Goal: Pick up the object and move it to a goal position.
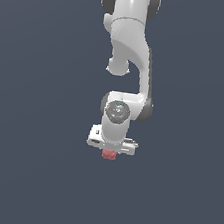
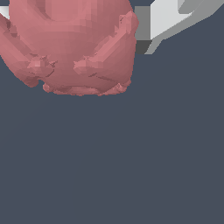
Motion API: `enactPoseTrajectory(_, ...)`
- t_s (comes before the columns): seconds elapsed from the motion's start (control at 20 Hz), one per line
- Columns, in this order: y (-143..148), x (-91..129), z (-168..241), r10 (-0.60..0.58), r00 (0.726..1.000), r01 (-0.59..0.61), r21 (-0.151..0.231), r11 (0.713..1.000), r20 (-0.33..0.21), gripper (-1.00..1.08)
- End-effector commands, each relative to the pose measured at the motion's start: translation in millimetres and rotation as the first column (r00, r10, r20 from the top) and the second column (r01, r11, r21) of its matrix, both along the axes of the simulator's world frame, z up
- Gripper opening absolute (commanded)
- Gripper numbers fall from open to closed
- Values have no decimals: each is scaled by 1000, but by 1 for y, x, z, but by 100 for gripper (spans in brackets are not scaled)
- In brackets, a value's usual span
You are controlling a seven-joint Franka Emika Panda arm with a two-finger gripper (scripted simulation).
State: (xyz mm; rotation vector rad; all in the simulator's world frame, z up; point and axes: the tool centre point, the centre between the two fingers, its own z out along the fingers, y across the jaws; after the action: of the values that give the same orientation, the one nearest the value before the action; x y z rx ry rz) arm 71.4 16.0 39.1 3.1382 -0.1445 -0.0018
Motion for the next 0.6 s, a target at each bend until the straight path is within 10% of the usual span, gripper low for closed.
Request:
enactPoseTrajectory(0.0,0,0,0,0,1000,0,0,1000,1,-100)
enactPoseTrajectory(0.55,-2,0,2,0,1000,0,0,1000,1,-100)
